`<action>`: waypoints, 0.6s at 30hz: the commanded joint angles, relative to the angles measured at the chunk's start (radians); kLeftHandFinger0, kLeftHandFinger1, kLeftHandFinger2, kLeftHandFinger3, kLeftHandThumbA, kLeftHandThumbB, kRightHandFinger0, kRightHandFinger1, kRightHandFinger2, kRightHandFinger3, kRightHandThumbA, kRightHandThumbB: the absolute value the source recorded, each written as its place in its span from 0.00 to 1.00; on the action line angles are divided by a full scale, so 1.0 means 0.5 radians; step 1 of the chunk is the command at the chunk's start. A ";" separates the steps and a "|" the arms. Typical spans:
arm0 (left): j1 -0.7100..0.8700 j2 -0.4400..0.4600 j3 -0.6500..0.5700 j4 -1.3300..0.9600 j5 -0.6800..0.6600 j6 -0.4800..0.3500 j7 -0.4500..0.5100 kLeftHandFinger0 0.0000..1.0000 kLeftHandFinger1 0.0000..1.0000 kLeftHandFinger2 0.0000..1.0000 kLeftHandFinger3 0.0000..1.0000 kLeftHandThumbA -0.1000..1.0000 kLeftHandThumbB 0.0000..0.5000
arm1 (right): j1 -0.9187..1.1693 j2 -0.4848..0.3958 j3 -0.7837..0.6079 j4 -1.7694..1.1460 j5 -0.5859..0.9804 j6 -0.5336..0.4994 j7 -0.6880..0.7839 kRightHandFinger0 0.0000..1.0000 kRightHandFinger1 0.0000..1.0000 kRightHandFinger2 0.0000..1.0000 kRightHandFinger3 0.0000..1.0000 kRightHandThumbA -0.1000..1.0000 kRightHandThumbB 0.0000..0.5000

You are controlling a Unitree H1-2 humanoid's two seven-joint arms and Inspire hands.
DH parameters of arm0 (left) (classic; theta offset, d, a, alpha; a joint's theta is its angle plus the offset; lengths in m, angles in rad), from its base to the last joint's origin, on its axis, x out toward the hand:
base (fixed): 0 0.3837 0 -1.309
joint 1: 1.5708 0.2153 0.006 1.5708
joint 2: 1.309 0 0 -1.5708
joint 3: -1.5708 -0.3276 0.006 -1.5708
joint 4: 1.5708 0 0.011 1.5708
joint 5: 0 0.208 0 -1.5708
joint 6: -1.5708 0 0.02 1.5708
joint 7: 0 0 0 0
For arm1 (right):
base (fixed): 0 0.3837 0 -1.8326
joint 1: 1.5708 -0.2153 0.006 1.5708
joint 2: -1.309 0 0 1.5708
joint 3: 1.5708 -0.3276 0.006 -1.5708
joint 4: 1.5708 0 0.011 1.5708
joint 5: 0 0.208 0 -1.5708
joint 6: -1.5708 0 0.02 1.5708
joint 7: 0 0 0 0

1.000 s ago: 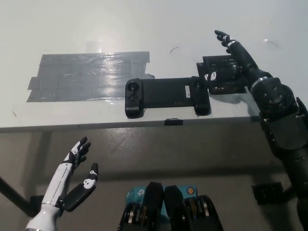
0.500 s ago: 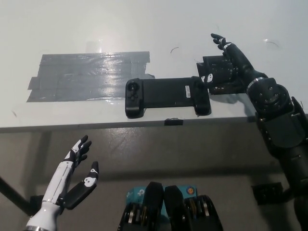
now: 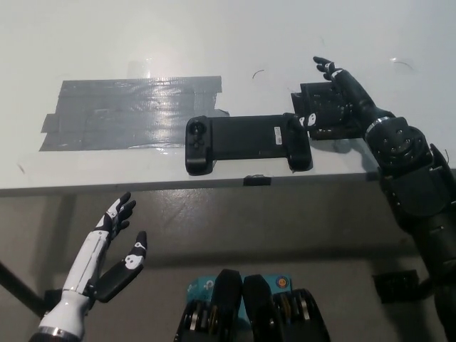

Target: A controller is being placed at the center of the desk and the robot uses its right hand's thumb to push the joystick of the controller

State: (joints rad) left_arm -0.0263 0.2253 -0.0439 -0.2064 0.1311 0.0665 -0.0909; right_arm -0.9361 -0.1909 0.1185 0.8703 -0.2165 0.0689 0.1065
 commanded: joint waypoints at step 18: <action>-0.065 0.027 0.030 -0.036 0.000 -0.021 -0.010 1.00 1.00 1.00 1.00 0.49 0.14 | -0.237 0.014 -0.022 0.127 0.028 -0.118 -0.067 1.00 1.00 1.00 1.00 1.00 0.83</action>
State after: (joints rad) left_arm -0.0443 0.2254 -0.0406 -0.2062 0.1312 0.0667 -0.0907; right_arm -0.9701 -0.1882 0.1153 0.9346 -0.2106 0.0467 0.1036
